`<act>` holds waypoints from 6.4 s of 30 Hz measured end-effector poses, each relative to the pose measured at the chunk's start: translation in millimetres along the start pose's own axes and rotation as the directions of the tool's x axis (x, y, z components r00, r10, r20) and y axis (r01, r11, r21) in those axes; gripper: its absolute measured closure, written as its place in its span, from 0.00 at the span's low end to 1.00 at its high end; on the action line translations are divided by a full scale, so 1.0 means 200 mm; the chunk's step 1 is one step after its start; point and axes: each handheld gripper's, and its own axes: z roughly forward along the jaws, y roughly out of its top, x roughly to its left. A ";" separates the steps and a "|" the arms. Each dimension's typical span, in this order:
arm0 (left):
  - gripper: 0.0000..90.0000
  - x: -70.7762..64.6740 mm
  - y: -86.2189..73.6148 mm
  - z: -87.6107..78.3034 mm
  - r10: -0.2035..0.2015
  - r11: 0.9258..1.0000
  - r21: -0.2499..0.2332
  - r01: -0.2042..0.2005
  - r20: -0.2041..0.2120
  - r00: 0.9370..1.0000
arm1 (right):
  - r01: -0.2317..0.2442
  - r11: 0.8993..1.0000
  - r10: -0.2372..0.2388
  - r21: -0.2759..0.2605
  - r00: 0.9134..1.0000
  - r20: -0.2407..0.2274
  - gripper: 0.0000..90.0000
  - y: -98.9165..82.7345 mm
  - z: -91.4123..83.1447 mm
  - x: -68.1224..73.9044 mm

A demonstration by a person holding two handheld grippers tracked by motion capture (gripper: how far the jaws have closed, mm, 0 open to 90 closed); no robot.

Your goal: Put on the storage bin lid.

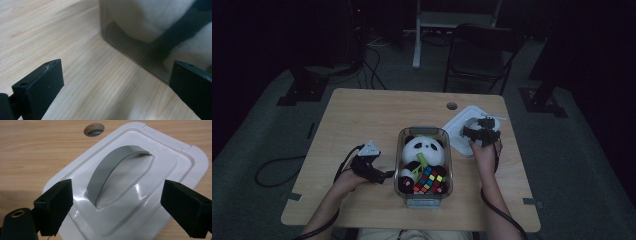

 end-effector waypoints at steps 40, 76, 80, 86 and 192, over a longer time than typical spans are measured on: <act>0.00 -0.03 0.01 0.02 0.013 1.000 -0.016 -0.012 0.027 1.000 | 0.023 0.999 -0.019 0.038 0.995 -0.099 0.81 0.00 0.11 0.07; 0.00 -0.06 0.02 0.01 0.023 0.999 -0.034 -0.023 0.021 1.000 | 0.075 0.995 -0.057 0.071 0.971 -0.231 0.26 -0.19 -0.15 -0.23; 0.00 -0.06 0.02 0.01 0.022 0.999 -0.039 -0.021 0.017 1.000 | 0.086 0.996 -0.079 0.032 0.982 -0.171 0.17 -0.21 -0.16 -0.18; 0.00 -0.07 0.02 0.02 0.020 0.999 -0.042 -0.019 0.013 1.000 | 0.148 0.989 -0.146 0.020 0.987 -0.069 0.27 -0.25 -0.07 -0.10; 0.00 -0.22 0.13 0.17 0.000 0.999 -0.033 0.000 -0.001 1.000 | 0.384 0.921 -0.372 -0.059 0.828 -0.420 0.69 -0.24 -0.73 0.44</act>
